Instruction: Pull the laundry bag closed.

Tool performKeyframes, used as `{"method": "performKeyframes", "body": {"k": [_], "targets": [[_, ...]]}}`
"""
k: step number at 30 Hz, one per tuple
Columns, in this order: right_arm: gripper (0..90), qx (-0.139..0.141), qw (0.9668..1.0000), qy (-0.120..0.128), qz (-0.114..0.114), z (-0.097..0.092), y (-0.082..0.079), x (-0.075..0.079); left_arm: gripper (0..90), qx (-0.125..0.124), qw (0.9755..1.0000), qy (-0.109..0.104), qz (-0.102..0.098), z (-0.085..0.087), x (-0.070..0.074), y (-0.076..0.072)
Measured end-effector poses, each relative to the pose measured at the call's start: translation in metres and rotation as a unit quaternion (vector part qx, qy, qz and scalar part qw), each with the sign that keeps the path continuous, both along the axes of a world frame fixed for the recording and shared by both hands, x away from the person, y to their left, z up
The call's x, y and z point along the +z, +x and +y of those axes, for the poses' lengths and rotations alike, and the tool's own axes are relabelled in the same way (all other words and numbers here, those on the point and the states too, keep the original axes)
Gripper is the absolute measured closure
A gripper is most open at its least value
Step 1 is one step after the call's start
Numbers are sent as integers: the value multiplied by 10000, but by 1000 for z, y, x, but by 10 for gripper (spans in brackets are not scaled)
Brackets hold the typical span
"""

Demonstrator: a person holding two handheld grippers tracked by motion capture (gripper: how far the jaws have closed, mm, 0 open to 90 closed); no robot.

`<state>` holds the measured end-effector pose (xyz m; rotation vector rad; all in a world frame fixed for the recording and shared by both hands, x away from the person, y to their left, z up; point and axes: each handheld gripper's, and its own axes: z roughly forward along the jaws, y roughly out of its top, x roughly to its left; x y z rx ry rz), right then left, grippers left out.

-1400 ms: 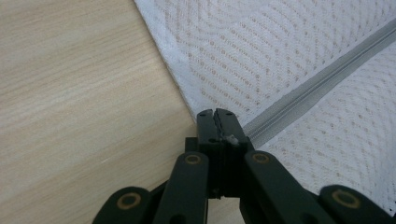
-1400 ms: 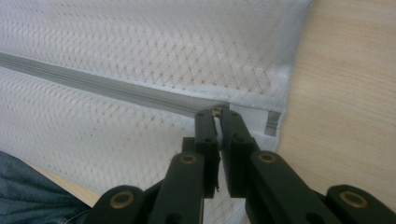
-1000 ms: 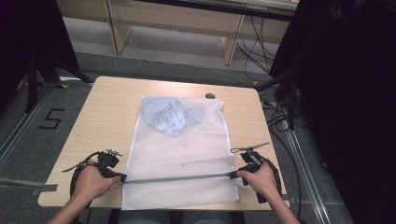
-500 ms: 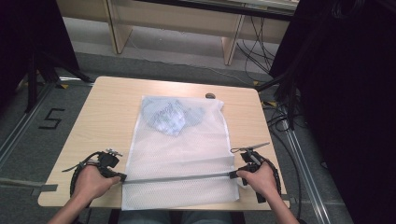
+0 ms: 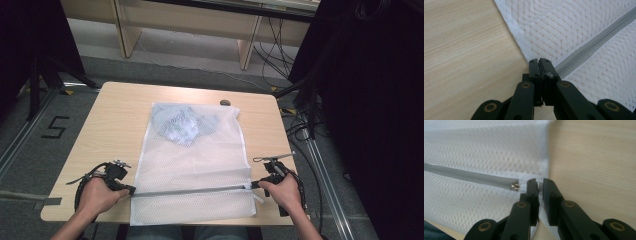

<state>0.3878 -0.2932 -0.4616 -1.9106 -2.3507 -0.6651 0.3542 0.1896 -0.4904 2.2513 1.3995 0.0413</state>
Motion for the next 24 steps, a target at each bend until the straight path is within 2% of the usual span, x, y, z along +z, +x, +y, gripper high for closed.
{"method": "performKeyframes", "body": {"k": [1,3,4,5,6,7,8,9,10,11,12,14,15,17,18,20,22,23,24], "targets": [[831,-45,9999,-139,-34,-1,0,0,871,40,10000,-18,-16,0,0,0],[809,-8,10000,12,-88,-1,0,1,857,59,9999,-11,-152,1,-1,0],[786,251,9985,-126,-467,-6,1,-2,842,27,9999,21,-163,2,0,0],[777,54,9997,-7,-255,-3,-1,0,836,71,9997,-3,-230,1,0,1],[765,47,9991,27,-409,-4,0,-1,828,76,9996,-19,-288,2,1,1],[748,-115,9995,135,-277,-2,-1,1,815,143,9991,-79,-392,1,2,1],[733,42,9992,34,-397,-5,-1,0,800,137,9988,-93,-468,2,3,2],[733,42,9992,34,-397,-5,-1,0,793,137,9988,-93,-468,2,3,2],[723,-126,9987,91,-481,-5,0,-1,788,198,9979,-128,-607,3,6,1],[720,-123,9990,127,-420,-5,-1,0,784,198,9979,-128,-607,3,6,1],[717,39,9978,29,-662,-8,1,-2,776,223,9975,-155,-657,4,6,2],[713,-34,9976,66,-687,-8,1,-3,763,306,9970,-179,-681,8,6,1],[713,-179,9982,149,-553,-6,0,-2,757,306,9970,-179,-681,8,6,1],[705,-206,9986,136,-470,-6,-1,0,734,427,9962,-248,-714,10,6,2],[704,-67,9987,68,-498,-9,0,0,727,427,9962,-248,-714,10,6,2],[699,-135,9986,105,-494,-8,-1,0,704,514,9954,-328,-734,12,6,2],[697,-82,9988,92,-482,-9,-1,0,696,493,9956,-335,-726,13,7,2],[694,-361,9977,228,-518,-4,-2,-2,689,612,9944,-381,-777,13,6,2],[693,-371,9980,215,-471,-4,-2,-1,683,698,9931,-468,-820,13,6,3]]}}
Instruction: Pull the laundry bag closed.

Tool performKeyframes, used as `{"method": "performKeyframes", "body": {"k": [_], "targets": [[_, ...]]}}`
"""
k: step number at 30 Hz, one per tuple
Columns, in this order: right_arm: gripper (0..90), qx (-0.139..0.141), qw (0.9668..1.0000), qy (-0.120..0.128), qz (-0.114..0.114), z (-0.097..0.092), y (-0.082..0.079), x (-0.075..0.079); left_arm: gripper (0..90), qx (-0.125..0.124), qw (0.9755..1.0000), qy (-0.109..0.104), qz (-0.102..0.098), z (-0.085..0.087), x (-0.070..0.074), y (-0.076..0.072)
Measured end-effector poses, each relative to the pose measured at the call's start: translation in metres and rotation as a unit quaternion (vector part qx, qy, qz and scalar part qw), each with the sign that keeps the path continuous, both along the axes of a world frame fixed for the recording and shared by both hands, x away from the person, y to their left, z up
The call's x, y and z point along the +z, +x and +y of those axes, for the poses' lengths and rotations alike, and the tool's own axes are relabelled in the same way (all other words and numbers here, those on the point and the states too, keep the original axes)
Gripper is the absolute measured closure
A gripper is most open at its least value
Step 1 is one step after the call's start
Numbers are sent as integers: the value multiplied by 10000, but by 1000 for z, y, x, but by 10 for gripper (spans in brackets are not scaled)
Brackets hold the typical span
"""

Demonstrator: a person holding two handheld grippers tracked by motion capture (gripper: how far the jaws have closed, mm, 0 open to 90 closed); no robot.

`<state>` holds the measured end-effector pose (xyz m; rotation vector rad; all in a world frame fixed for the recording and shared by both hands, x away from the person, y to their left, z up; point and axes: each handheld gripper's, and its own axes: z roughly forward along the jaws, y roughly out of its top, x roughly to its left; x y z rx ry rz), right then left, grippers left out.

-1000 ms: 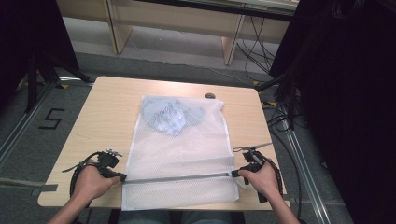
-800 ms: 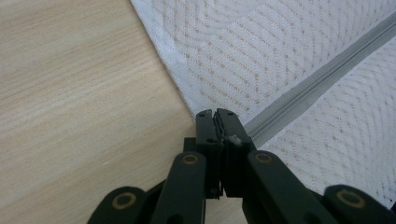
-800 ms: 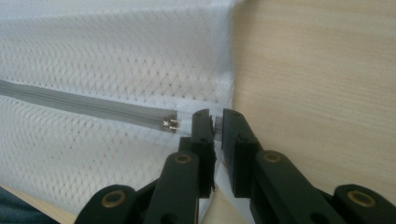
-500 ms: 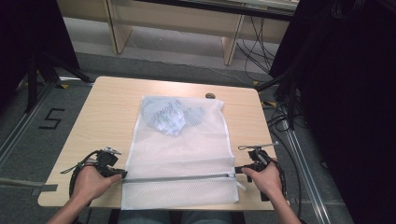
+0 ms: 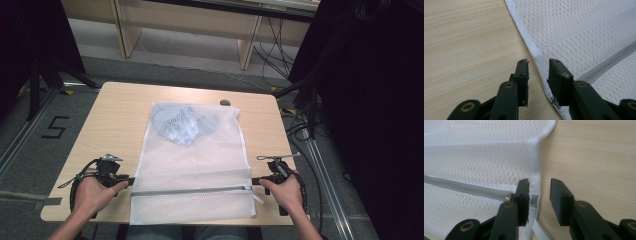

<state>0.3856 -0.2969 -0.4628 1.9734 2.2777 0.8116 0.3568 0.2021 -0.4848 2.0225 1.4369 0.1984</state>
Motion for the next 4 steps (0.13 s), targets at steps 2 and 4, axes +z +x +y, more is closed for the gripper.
{"method": "performKeyframes", "body": {"k": [2,4], "targets": [[691,175,9998,-96,-45,-4,1,0,666,10,10000,8,13,0,0,0],[691,200,9997,-108,-14,-4,2,1,661,22,10000,-2,-5,1,0,1]]}}
